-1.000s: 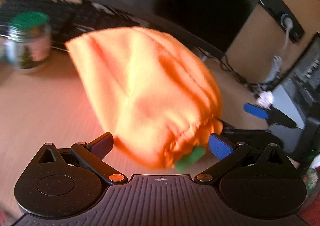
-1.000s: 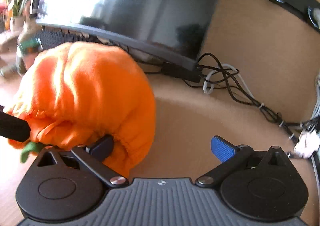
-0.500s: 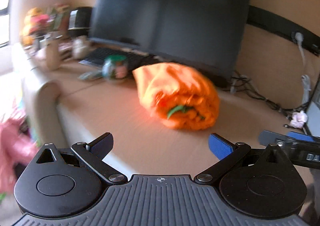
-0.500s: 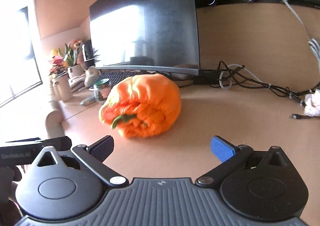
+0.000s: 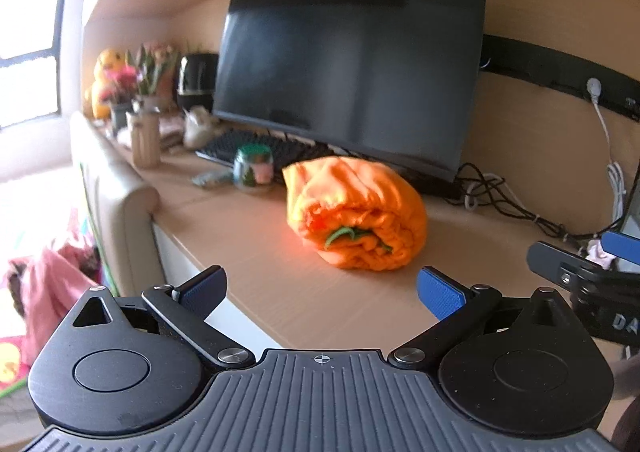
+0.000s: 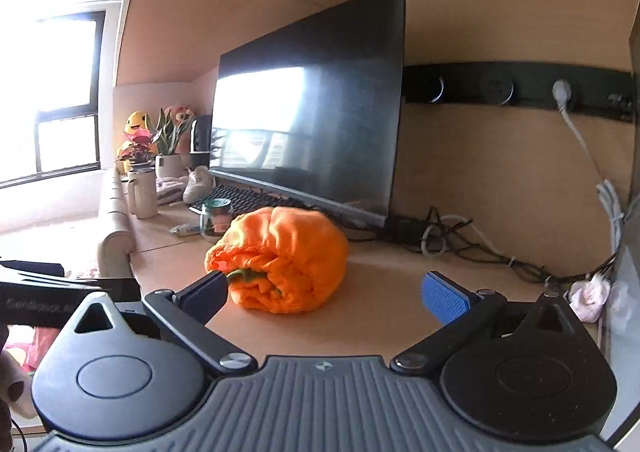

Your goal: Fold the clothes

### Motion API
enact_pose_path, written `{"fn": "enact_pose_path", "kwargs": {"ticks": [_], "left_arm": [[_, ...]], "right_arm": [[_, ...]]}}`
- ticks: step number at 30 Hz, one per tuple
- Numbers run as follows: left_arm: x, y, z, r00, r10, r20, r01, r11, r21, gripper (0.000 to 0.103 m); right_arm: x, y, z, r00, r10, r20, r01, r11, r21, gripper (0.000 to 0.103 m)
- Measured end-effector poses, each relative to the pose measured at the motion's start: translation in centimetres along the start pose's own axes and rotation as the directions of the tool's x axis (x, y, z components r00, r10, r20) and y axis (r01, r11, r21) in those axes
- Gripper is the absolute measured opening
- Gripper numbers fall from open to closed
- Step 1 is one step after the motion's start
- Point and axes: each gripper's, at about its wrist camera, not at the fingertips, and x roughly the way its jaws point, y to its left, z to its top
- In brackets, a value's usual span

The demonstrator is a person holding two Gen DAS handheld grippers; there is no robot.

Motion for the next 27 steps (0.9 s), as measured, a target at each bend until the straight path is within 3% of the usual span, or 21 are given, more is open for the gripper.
{"fn": "enact_pose_path", "kwargs": {"ticks": [5, 17, 27], "left_arm": [[0.2, 0.6, 0.1, 1.000, 0.009, -0.023, -0.009, 1.000, -0.011, 0.103], [0.6, 0.1, -0.1, 0.999, -0.029, -0.014, 0.029, 0.998, 0.049, 0.103], [1.1, 0.3, -0.3, 0.998, -0.047, -0.052, 0.049, 0.998, 0.036, 0.103]], "right_arm": [[1.3, -0.6, -0.4, 0.997, 0.042, -0.062, -0.036, 0.996, 0.087, 0.103], [1.3, 0.0, -0.9, 0.999, -0.016, -0.052, 0.020, 0.997, 0.078, 0.103], [1.3, 0.2, -1.2, 0.998, -0.013, -0.067, 0.017, 0.998, 0.068, 0.103]]}}
